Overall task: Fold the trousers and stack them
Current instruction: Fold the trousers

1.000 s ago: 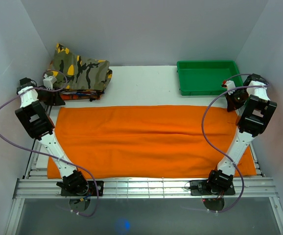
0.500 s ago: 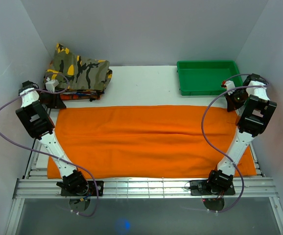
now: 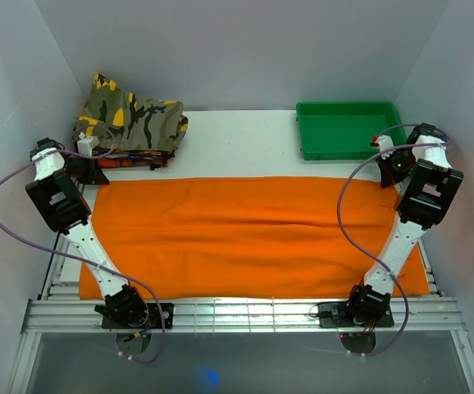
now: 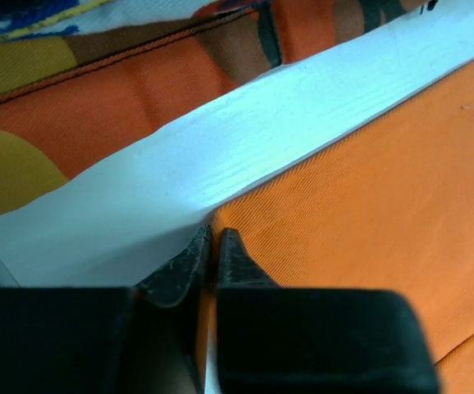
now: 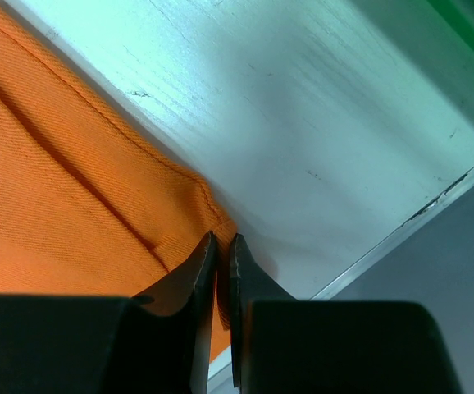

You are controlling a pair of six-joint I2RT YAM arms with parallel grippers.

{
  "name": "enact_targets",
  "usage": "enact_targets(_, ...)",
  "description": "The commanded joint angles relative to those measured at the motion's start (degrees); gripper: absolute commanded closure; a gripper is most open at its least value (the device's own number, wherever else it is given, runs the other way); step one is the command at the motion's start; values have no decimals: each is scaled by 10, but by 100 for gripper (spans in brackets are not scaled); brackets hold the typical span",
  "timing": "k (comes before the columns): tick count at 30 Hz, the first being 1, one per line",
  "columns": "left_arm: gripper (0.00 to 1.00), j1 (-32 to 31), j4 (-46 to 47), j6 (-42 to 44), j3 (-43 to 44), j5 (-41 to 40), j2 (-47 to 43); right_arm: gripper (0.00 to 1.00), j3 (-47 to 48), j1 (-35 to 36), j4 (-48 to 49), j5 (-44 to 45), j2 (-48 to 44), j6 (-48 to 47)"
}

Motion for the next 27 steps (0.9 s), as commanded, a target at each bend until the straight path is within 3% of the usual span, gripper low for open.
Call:
enact_targets(1, 92, 15, -18, 21, 16, 44, -12, 92, 7, 1, -5, 14, -35, -19)
enact_targets(3, 100, 16, -14, 13, 34, 59, -16, 92, 10, 2, -5, 5, -41, -15)
enact_targets(7, 100, 25, -8, 17, 48, 92, -56, 92, 19, 0, -17, -8, -72, -10)
enact_targets(11, 100, 80, -39, 46, 40, 148, -131, 92, 6, -32, -32, -42, -150, -50)
enact_targets(16, 100, 169, -209, 222, -44, 191, -216, 92, -60, -93, -97, -86, -264, -149)
enact_targets(18, 100, 233, -209, 276, -142, 188, -281, 92, -127, -132, -129, -95, -302, -219)
enact_targets(22, 100, 321, -210, 454, -329, 103, -379, 92, -274, -198, -137, -65, -396, -345)
enact_targets(27, 100, 424, -210, 603, -461, -62, -397, 92, -399, -277, -120, -9, -418, -428)
